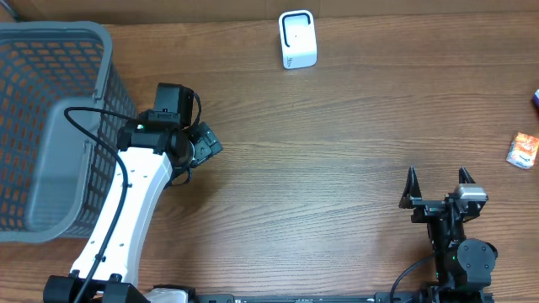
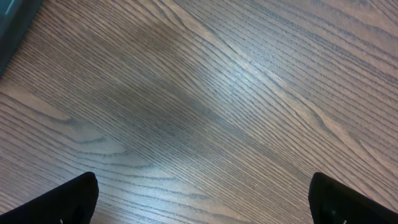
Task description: Scan the item barcode
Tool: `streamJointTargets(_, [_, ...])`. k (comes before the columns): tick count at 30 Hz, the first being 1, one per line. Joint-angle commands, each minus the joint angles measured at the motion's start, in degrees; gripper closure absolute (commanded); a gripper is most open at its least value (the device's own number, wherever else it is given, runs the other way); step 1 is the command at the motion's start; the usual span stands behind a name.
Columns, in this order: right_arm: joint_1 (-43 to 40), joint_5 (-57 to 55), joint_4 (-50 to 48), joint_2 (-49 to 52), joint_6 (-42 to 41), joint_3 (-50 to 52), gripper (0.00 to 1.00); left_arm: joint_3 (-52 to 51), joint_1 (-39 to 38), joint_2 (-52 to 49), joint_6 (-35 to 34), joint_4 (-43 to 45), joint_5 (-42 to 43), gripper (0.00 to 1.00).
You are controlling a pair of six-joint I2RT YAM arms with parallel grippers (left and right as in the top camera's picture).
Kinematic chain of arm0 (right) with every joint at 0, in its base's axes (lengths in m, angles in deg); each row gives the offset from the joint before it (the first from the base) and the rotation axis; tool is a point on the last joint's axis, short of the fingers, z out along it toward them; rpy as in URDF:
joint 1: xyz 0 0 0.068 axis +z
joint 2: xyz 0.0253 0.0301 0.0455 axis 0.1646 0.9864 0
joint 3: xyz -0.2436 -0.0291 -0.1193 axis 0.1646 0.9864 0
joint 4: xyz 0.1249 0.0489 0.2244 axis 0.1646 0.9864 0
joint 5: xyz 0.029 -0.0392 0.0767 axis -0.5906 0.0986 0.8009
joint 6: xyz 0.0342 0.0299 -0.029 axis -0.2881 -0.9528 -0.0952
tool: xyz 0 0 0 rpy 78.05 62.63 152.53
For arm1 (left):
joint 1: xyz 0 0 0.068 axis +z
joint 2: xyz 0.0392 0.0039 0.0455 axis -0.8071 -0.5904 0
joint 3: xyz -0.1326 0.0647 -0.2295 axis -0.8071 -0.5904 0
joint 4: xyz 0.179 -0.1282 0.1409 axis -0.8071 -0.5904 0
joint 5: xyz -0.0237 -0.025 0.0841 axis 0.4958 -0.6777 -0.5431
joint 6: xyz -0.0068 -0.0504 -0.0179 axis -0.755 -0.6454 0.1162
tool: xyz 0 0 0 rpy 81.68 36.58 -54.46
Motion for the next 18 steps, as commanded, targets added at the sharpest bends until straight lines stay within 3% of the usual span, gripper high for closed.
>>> streamJointTargets(1, [0.26,-0.33,-0.37,-0.68,1.62,0.59,0.00,0.28,-0.04,-0.17,-0.55,0.00,-0.09,0.00])
streamJointTargets(15, [0.26,-0.33,-0.37,-0.68,1.62,0.59,0.00,0.26,-0.07,12.35,-0.57,0.00,-0.09,0.00])
streamJointTargets(18, [0.26,-0.33,-0.37,-0.68,1.62,0.59,0.00,0.26,-0.02,16.04,-0.35,-1.20,-4.83,0.00])
